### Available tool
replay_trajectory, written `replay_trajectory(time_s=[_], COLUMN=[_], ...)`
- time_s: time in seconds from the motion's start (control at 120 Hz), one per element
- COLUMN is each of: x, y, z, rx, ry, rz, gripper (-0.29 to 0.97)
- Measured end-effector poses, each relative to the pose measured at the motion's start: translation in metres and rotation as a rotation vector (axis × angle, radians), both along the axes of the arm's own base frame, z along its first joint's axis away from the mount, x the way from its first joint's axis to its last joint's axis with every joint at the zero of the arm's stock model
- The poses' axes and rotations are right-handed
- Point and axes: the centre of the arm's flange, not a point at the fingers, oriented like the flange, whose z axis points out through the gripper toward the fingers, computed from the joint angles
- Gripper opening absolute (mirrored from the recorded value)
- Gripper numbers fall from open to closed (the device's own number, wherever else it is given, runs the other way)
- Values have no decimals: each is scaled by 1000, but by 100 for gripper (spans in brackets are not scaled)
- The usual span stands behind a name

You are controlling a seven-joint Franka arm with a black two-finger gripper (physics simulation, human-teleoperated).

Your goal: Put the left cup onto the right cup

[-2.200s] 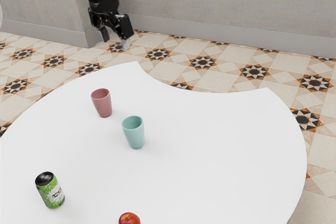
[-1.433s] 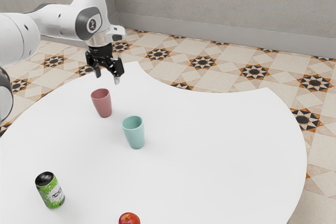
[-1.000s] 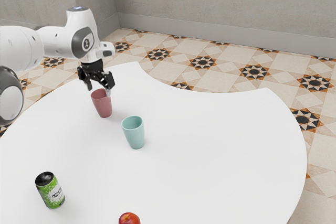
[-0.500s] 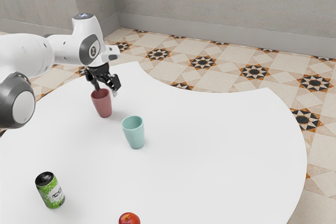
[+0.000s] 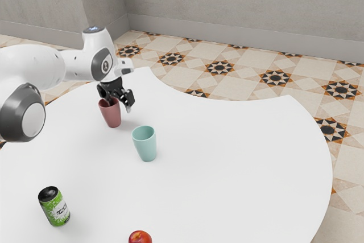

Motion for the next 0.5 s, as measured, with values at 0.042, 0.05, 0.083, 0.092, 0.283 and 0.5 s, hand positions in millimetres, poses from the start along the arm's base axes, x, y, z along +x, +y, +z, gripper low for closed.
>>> replay_trajectory(time_s=[0.042,0.05,0.083,0.092,0.283,0.5], x=[-1,-1,-2,-3,-9,-9], y=[1,1,1,1,14,15], z=[-3,-4,-6,-7,-12,-10], rx=[-2,-3,-5,-5,-6,-12], ry=[4,5,9,9,20,19], rz=[3,4,7,7,36,43], gripper=[50,49,46,45,16,-3])
